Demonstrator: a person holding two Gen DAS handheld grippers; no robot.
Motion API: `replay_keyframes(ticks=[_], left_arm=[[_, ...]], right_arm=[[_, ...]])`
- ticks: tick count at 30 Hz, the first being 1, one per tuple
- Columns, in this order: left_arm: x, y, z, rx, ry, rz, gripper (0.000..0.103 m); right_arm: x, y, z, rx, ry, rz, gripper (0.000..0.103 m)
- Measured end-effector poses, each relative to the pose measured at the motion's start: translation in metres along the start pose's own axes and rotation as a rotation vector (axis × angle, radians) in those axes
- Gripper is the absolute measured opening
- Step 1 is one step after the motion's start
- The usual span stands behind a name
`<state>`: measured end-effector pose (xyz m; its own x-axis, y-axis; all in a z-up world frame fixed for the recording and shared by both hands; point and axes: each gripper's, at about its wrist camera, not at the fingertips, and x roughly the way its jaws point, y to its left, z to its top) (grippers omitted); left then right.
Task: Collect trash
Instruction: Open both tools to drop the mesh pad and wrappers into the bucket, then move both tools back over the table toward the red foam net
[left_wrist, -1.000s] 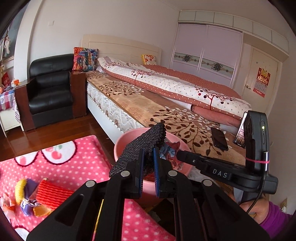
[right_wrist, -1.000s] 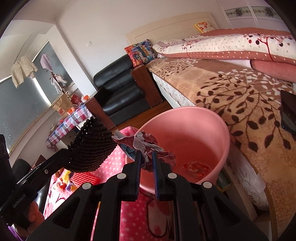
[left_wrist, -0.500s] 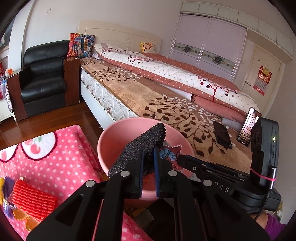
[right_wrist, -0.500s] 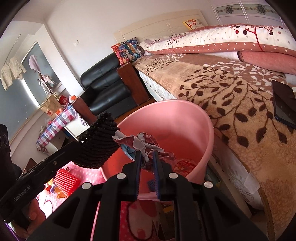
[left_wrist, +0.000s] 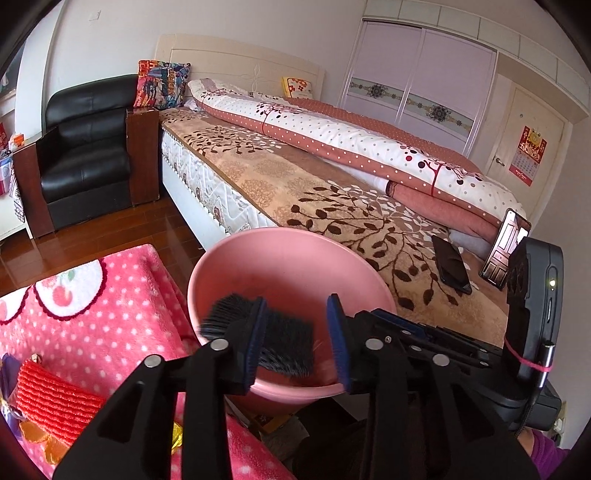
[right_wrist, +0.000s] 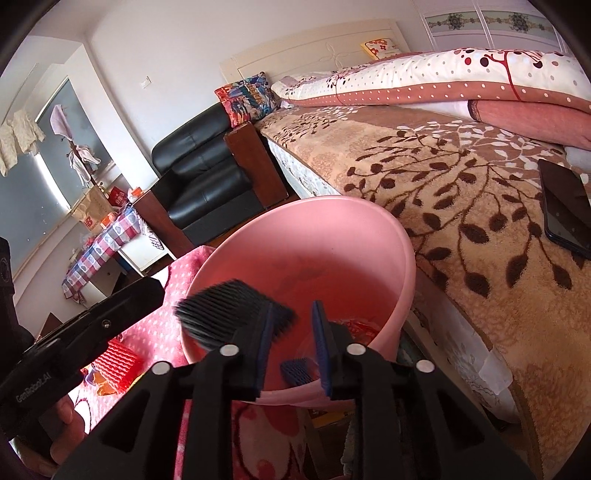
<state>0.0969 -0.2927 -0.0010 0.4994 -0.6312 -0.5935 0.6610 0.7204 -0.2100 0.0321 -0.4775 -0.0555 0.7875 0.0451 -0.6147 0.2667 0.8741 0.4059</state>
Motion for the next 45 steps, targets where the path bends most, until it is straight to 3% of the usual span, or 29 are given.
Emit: replay_keyframes(ticks=[6,15,35,45], left_arm=[[-0.009,-0.001,0.001,0.005,-0.01,0.019,0.039],[-0.039,0.0,-0.003,0.0,-0.057,0.092,0.039],[-0.112,0.049,-0.048,-0.116,-0.094,0.305,0.039],[-0.15,0.069,-0.089,-0.148,-0.135,0.438,0.039]], right_arm=[[-0.008,0.004,-0.001,-0.008,-0.014,-0.007,0.041],[-0.03,0.035,-0.008,-0.078,-0.048,0.003,0.052],[-0.055,0.118,-0.068,-0.171,-0.023,0.071,0.058],[-0.074,0.152,-0.102,-0.224,-0.044,0.084,0.058]])
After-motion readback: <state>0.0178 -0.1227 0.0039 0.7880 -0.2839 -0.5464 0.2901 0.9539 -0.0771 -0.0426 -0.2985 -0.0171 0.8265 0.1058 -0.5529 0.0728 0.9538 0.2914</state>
